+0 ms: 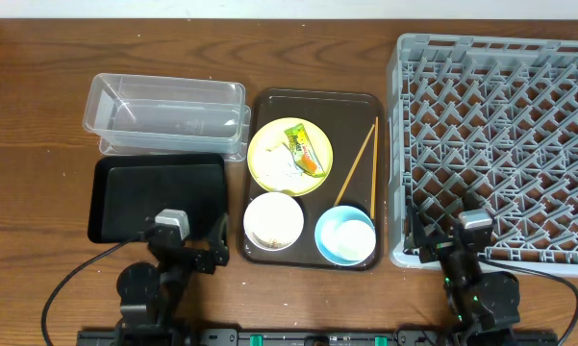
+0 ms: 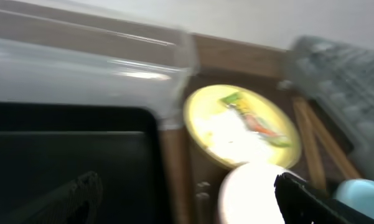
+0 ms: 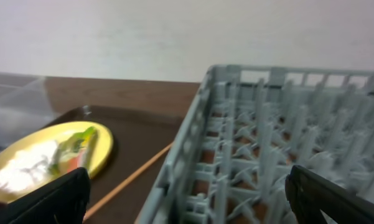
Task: Sort waste into correct bins and load items into the dishwasher rack
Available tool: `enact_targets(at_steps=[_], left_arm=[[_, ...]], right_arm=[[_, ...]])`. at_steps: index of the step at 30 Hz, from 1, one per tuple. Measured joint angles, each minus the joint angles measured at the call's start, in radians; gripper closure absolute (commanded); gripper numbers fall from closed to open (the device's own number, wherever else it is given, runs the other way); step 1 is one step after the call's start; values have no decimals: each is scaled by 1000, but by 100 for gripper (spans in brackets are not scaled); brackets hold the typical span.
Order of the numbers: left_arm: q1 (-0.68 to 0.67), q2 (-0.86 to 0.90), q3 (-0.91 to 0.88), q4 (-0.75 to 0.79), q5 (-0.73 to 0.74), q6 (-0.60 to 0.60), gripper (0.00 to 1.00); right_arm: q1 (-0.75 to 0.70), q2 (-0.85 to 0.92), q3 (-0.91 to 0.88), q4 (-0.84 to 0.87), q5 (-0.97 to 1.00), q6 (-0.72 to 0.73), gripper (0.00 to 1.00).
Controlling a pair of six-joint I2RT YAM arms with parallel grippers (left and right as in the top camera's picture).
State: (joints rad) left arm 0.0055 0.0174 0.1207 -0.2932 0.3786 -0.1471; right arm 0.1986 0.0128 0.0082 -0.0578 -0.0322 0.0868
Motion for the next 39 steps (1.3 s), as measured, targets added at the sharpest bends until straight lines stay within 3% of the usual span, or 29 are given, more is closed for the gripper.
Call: enact_targets(at_steps=[6,11,16,21,25,29,33,39], left_arm=[[0,5,25,136,106,-131,8],[0,124,219,52,143,-169,8],[0,417,542,-246,171,-179,8],[0,763,882,-615,191,-177,8],[0,933,1036,-732,230,-173,9],[-25,1017,1060,-753,336,-155,12],[-176,1069,1060,-769,339,-137,22],[-560,1124,1060,-758,52,-174,25]], right_arm=[[0,1,12,19,-185,138,1],[0,40,179,-251,-289,214,1],[0,204,489,-569,-314,241,1],[0,489,756,-839,-320,193,1],[0,657,899,-914,-335,158,1],[0,760,988,-925,-354,142,1],[-3,801,1012,-927,-325,178,1],[-50,849,1013,-961,-243,289,1]])
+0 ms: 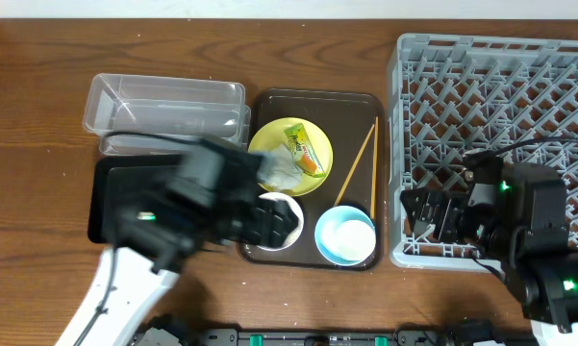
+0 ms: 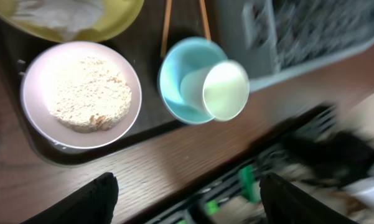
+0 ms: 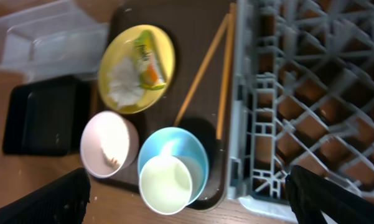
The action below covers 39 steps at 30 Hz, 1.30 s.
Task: Sort waste into correct bins and load items into the dishwasher rack
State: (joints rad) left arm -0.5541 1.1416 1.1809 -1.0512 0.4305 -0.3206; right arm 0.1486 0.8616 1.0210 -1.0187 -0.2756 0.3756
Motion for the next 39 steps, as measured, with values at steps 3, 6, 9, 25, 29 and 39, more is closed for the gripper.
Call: enact_targets(at_steps=[3,6,9,25,29,39], left_arm=[[-171,75,0,58,-153,-41,27],[-284,181,0,146,-239,-70,31],[-346,309,0,237,-286,-98,36],[-377,585,0,318,-348,-128,94],[-350,537,4,258,-307,-129,94],[63,68,85,216,100,-111,94]], right_arm=[[-6,13,0,-13,18,26,1],[-6,15,0,-26,25,40,2],[-6,15,1,-44,29,46,2],[-6,15,1,-101,34,54,1],[-6,15,1,-103,33,51,1],[-6,15,1,41,-267,-156,17]])
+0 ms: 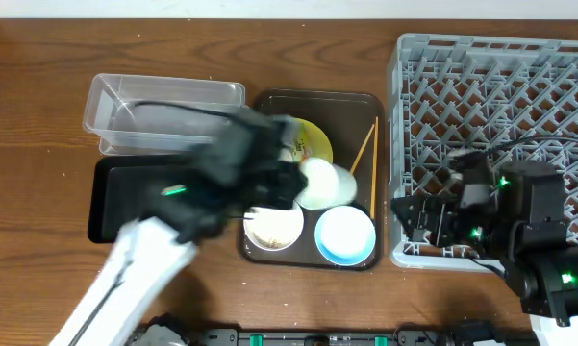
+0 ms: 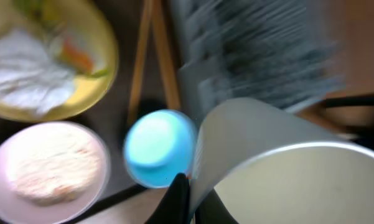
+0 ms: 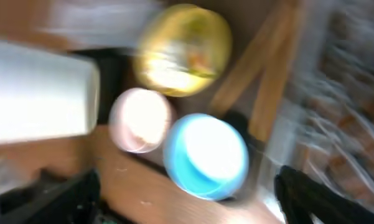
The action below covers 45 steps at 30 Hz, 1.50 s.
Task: Sort waste into correct bins and load items into the dishwasher rack
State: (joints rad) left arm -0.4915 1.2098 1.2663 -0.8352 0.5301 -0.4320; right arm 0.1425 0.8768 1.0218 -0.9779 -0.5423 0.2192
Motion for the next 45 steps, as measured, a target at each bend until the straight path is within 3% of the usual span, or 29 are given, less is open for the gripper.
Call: enact_targets(at_steps=[5,12,16,22,28,32,34,36,37,40,45], left_arm=[[238,-97,0,-11,394,25,94],[307,-103,0,-14,690,38,94],[307,-103,0,-14,780,40,94],[311,-102,0,-14,865,40,94],[312,-102,0,-13,882,40,94],[312,-102,0,-14,882,40,94],[312,-102,0,-13,882,42,83],[312,-102,0,-13,885,49,57],[312,-102,0,-13,888,44,50],[312,-102,0,-13,887,54,38],[317,-98,-1,-79,778,76,30]], right_arm=[[12,0,2,288,-348,-44,16],[161,0,6,604,-506,57,10],[258,12,6,623,-493,86,8],[324,89,6,772,-508,112,26],[335,98,6,835,-542,140,28],[335,98,6,837,-547,151,41],[335,98,6,836,-549,159,43],[335,98,6,819,-541,163,48],[334,98,6,804,-536,160,49],[310,95,6,723,-510,158,52],[154,20,11,489,-422,151,53]])
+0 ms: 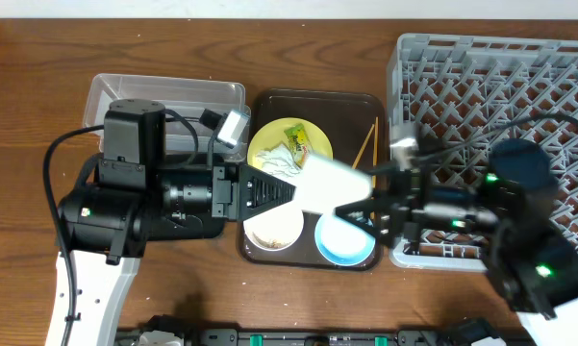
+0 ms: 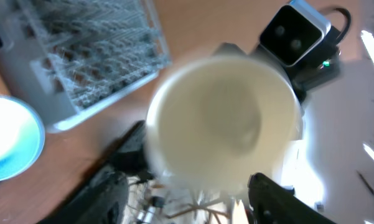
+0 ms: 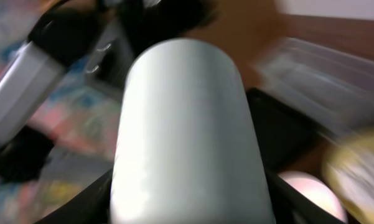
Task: Sort waste into correct bins and load items into the dishwasher rack
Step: 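Carry the white cup with the right gripper into the dish rack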
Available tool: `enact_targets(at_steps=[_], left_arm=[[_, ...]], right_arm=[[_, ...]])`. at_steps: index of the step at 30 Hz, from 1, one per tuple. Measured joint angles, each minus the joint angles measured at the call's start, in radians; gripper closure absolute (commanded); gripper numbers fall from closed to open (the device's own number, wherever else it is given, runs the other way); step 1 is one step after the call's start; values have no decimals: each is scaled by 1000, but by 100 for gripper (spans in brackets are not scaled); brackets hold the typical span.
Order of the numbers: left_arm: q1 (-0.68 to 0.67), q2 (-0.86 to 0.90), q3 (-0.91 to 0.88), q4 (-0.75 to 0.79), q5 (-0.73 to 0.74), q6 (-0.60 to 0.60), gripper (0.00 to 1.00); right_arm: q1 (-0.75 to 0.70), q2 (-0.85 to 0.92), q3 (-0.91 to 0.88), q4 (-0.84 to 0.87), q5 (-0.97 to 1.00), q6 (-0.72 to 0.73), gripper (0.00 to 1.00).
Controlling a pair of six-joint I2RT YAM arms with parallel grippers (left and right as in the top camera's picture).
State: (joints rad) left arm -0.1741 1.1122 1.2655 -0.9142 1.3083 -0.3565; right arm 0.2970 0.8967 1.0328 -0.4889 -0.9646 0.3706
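A white paper cup (image 1: 329,183) hangs on its side above the brown tray (image 1: 269,101). Its open mouth (image 2: 223,118) faces my left wrist camera. My left gripper (image 1: 293,188) points at the cup from the left, and its fingers (image 2: 112,186) stand wide apart below the cup, so it is open. My right gripper (image 1: 351,207) reaches in from the right and is shut on the cup's side (image 3: 185,130). On the tray lie a yellow plate (image 1: 269,144) with a wrapper and tissue, chopsticks (image 1: 368,144), a pink bowl (image 1: 269,229) and a blue bowl (image 1: 341,240).
The grey dishwasher rack (image 1: 500,86) fills the right side, next to the tray. A clear bin (image 1: 163,96) stands at the back left. The black bin in front of it is mostly hidden under my left arm. Both arms cross over the tray's front half.
My left gripper held the cup above the tray and is now open behind it. My right gripper has come in from beside the rack and shut on the cup.
Both arms first rested open at the table's front edge. Then both were raised, with the cup standing in the blue bowl. Then my left gripper held the cup above the tray. Now the cup is in my right gripper, and the blue bowl is empty.
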Motion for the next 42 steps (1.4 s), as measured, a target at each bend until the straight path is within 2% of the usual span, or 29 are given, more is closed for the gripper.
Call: enact_targets(at_steps=[6,9,13,18,25,27,29,32,34,37,39,42], left_arm=[[-6,-3,-1,-161,-234,16,29],[-6,-3,-1,-187,-303,28,29],[-6,-3,-1,-189,-351,43,29],[-6,-3,-1,-224,-403,57,28],[-6,-3,-1,-250,-448,77,28],[-6,-3,-1,-254,-460,78,28],[-6,-3,-1,-257,-471,85,28],[-6,-3,-1,-256,-478,95,28],[-6,-3,-1,-257,-478,97,28],[-6,-3,-1,-257,-478,100,28],[-6,-3,-1,-257,-478,102,28],[-6,-3,-1,-257,-478,103,28]], right_arm=[[-238,-42,0,-434,440,-5,57],[-281,-14,0,-541,610,-3,58],[-290,65,0,-587,718,-4,58],[-291,248,13,-607,783,-8,58],[-291,509,159,-626,836,-39,58],[-291,562,204,-649,843,-46,57],[-290,603,232,-679,843,-50,50],[-277,640,238,-703,850,-55,56],[-262,659,238,-718,851,-61,51],[-236,663,240,-751,855,-68,28],[-224,663,241,-774,854,-71,20],[-205,663,241,-782,856,-70,18]])
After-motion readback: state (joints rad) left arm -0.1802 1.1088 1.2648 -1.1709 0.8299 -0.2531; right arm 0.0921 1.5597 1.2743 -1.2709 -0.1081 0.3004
